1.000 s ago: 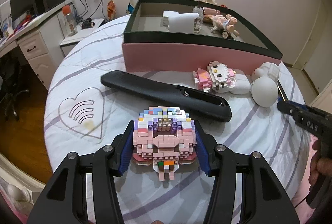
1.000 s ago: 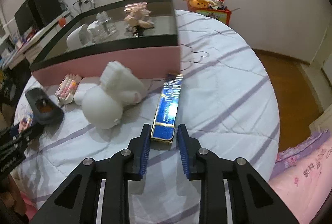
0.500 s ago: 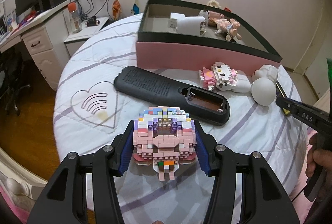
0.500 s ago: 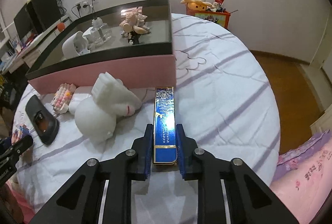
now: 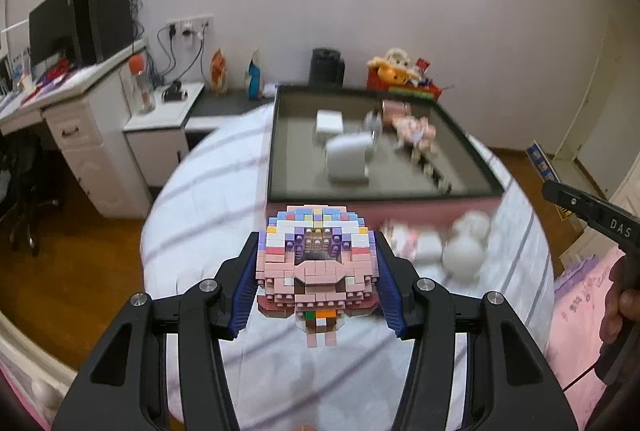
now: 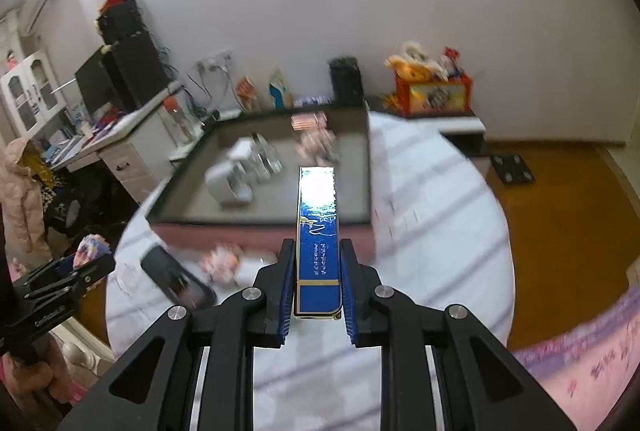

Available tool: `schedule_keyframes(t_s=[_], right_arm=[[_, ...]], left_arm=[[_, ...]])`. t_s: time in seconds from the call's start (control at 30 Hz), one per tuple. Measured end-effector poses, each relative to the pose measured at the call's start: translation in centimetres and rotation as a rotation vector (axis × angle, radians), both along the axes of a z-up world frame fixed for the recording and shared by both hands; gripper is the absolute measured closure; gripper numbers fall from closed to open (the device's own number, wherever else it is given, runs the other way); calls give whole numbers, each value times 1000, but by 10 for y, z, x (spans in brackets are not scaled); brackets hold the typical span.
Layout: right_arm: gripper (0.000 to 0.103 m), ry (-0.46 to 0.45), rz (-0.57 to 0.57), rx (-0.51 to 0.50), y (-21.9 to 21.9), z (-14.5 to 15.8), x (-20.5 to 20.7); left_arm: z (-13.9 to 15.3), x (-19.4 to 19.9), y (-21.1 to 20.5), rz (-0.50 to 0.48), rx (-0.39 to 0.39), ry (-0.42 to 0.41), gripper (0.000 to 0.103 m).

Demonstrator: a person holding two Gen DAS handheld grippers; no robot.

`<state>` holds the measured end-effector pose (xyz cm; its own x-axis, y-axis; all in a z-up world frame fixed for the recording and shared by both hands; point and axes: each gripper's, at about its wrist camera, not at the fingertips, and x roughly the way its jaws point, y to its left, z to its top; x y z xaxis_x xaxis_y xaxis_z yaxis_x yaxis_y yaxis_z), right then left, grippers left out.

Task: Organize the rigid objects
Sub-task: 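Carry the block figure and blue box into the box and open both tools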

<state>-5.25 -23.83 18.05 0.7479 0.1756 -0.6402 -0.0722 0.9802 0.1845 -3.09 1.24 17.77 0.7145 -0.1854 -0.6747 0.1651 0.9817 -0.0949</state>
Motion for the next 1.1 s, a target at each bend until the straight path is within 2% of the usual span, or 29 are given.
schedule_keyframes(t_s=[0.13, 0.33, 0.6, 0.87, 0.9, 0.93, 0.97, 1.0, 1.07, 1.1], right_arm=[[83, -33, 51, -2, 15, 18, 29], [83, 2, 114, 25, 36, 15, 83], [83, 109, 145, 23, 52, -22, 127], [82, 218, 155, -5, 61, -63, 147], [82, 223, 157, -8, 62, -65, 148], [82, 229, 158, -13, 62, -68, 147], [82, 233, 158, -17, 63, -69, 148], [81, 232, 157, -23, 62, -71, 147], [78, 227, 147, -28, 60, -71, 145], [72, 225, 143, -34, 59, -71, 143]], left_arm=[[13, 30, -4, -7, -4, -12, 50], [12, 78, -19, -17, -1, -2, 50], [-29, 126, -39, -28, 13, 91, 50], [-56, 139, -46, -17, 60, 143, 49], [-58, 139, -47, -17, 64, 147, 47], [-60, 138, -47, -18, 63, 148, 41], [-61, 136, -47, -15, 65, 148, 29], [-61, 135, -47, -9, 69, 145, 21], [-58, 131, -47, -18, 67, 135, 16], [-57, 129, -47, -12, 74, 128, 15]])
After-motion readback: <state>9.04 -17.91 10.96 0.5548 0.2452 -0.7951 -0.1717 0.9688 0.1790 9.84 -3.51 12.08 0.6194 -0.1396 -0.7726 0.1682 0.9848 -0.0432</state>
